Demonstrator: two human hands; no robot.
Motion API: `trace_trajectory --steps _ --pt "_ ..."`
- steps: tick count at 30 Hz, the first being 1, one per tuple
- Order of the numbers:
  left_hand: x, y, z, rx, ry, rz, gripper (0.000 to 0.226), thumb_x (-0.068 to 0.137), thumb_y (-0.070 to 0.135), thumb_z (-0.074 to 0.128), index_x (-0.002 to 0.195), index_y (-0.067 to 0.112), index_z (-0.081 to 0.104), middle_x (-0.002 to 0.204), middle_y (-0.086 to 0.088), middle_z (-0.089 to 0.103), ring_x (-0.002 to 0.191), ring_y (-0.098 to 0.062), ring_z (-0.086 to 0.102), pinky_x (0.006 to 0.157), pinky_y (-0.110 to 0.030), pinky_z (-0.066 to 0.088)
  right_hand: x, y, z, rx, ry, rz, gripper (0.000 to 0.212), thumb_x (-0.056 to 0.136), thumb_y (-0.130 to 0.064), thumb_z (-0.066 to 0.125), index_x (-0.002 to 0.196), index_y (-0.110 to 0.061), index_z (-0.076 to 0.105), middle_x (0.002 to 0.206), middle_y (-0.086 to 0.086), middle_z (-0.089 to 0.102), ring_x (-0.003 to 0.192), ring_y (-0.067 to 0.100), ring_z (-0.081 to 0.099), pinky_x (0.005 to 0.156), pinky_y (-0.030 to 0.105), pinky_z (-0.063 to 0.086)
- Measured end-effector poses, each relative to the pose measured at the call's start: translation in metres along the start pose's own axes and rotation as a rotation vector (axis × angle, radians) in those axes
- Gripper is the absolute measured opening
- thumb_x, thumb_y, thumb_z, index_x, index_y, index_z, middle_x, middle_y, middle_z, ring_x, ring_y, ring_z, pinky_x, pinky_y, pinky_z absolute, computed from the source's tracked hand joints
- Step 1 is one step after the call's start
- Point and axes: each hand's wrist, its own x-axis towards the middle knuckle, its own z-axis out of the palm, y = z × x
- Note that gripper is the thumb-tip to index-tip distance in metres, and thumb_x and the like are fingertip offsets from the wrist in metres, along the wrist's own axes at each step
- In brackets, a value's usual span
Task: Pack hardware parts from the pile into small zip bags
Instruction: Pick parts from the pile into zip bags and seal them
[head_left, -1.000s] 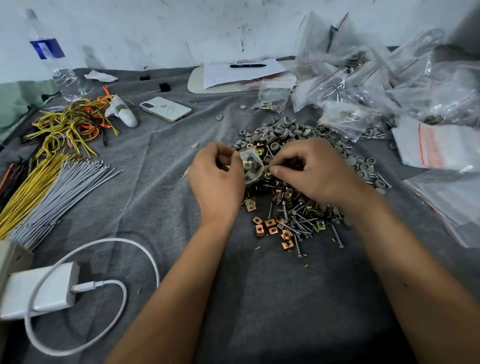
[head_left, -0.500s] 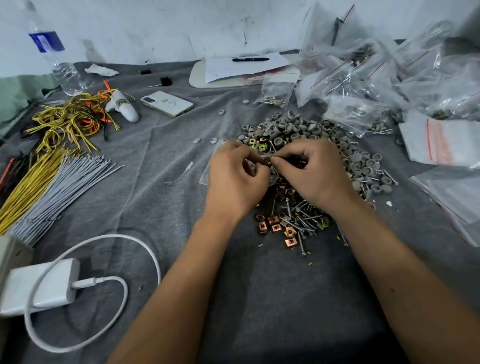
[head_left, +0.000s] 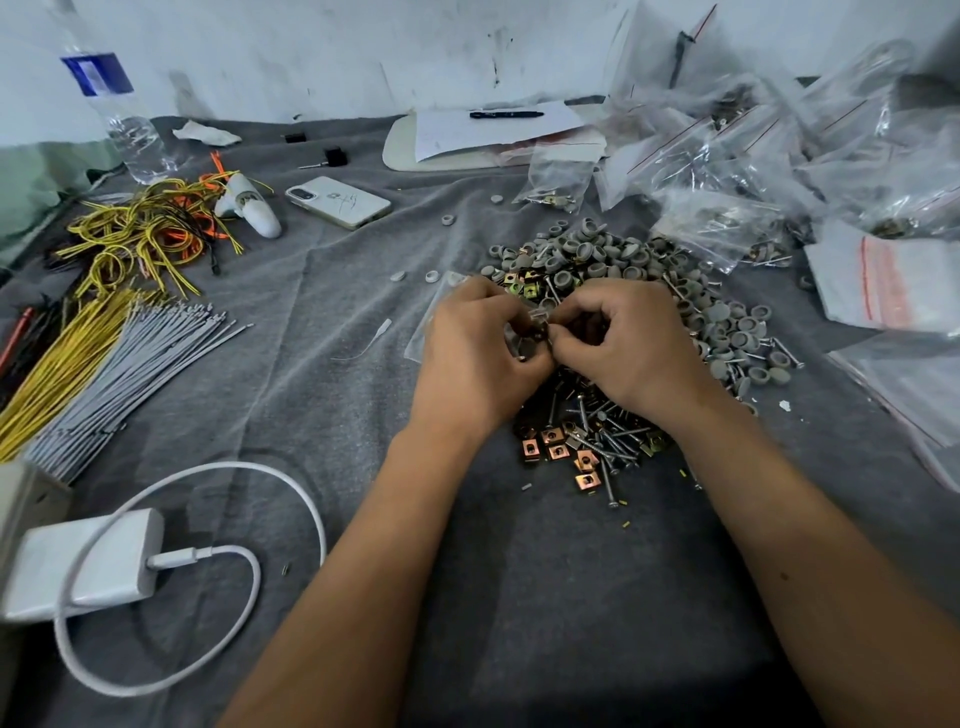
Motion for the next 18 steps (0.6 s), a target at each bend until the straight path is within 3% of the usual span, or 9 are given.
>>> trace_trajectory --steps 5,8,12,18 --pt "0.002 -0.004 -0.005 0.015 0.02 -0.078 0.013 0.077 0.013 0.08 0.07 0.01 0.069 0.083 -0.003 0.065 0.07 -0.018 0.061 0.064 -0.039 0.053 -0.001 0.003 -0.005 0.042 0.077 0.04 0.004 0.084 -0.016 0.078 0.082 -0.02 0.078 0.074 -0.018 0.067 0.07 -0.005 0.063 0.062 0.006 0.044" --pt "0.002 -0.003 -0.006 -0.025 0.039 -0.112 0.007 0.083 0.016 0.077 0.077 0.013 0.076 0.083 0.001 0.069 0.071 -0.011 0.063 0.063 -0.028 0.051 -0.002 0.002 -0.006 0.018 0.076 0.005 0.003 0.085 -0.017 0.079 0.087 -0.017 0.08 0.077 -0.014 0.068 0.075 -0.004 0.064 0.067 0.004 0.044" --pt "0.003 0.001 -0.008 -0.065 0.106 -0.127 0.015 0.085 0.009 0.067 0.088 0.012 0.081 0.088 0.001 0.073 0.074 -0.007 0.065 0.068 -0.02 0.051 -0.003 -0.002 -0.005 -0.015 0.073 -0.057 0.005 0.085 -0.015 0.08 0.09 -0.014 0.081 0.081 -0.01 0.067 0.075 -0.006 0.059 0.07 0.003 0.038" --pt "0.003 0.003 -0.007 -0.078 0.152 -0.161 0.019 0.084 0.004 0.068 0.092 0.015 0.082 0.091 0.004 0.075 0.079 -0.007 0.067 0.076 -0.023 0.056 -0.001 -0.007 -0.002 -0.076 -0.015 -0.13 0.013 0.082 -0.018 0.084 0.095 -0.015 0.081 0.088 -0.002 0.07 0.078 0.01 0.062 0.074 0.022 0.049"
